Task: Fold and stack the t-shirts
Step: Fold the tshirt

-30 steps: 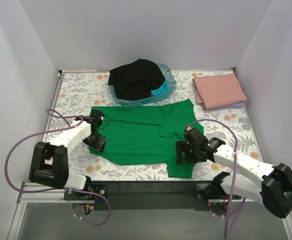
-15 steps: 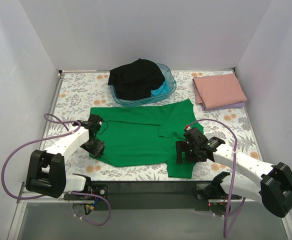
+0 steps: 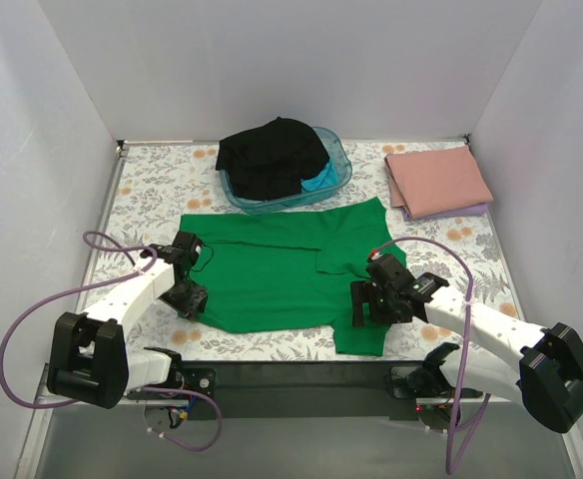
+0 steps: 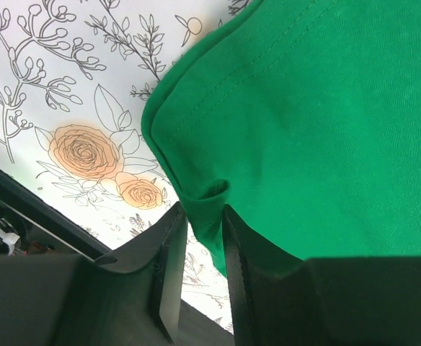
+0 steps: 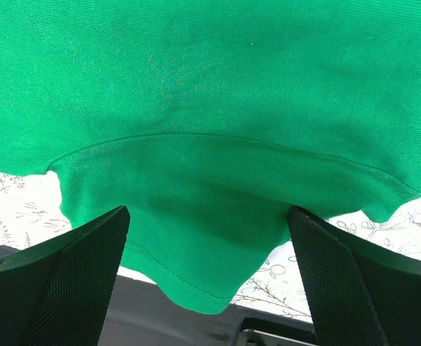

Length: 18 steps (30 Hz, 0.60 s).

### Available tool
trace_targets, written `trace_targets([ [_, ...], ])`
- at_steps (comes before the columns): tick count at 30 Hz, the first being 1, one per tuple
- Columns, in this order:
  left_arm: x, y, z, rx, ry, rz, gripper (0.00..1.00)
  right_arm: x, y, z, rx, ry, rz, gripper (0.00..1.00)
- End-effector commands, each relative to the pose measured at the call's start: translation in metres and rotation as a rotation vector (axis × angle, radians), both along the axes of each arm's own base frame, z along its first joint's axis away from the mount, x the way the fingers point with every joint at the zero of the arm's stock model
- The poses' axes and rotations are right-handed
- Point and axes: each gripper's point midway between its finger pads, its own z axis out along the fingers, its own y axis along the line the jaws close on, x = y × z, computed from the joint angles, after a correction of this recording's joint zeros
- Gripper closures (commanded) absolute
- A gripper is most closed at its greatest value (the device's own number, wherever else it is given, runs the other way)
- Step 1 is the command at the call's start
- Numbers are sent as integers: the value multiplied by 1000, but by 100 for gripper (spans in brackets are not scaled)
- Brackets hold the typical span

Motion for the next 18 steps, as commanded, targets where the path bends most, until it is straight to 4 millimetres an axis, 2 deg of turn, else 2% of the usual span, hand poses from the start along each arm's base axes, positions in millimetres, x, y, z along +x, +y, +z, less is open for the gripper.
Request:
trace_targets([
  [1, -3, 1, 6, 1, -17, -6, 76, -14, -13, -28, -54, 62, 10, 2],
  [6, -7, 4, 14, 13, -6, 0, 80, -14, -14, -29, -55, 56, 10, 2],
  [7, -7, 3, 14, 7, -8, -2, 84, -14, -15, -30, -59, 56, 11, 2],
  [8, -7, 3, 15, 6, -16, -5, 97, -14, -16, -31, -62, 52, 11, 2],
  [9, -7, 3, 16, 5, -21, -6, 100, -14, -16, -32, -64, 52, 9, 1],
  [18, -9, 3, 24, -7, -41, -13, 100, -16, -14, -34, -52, 62, 14, 2],
])
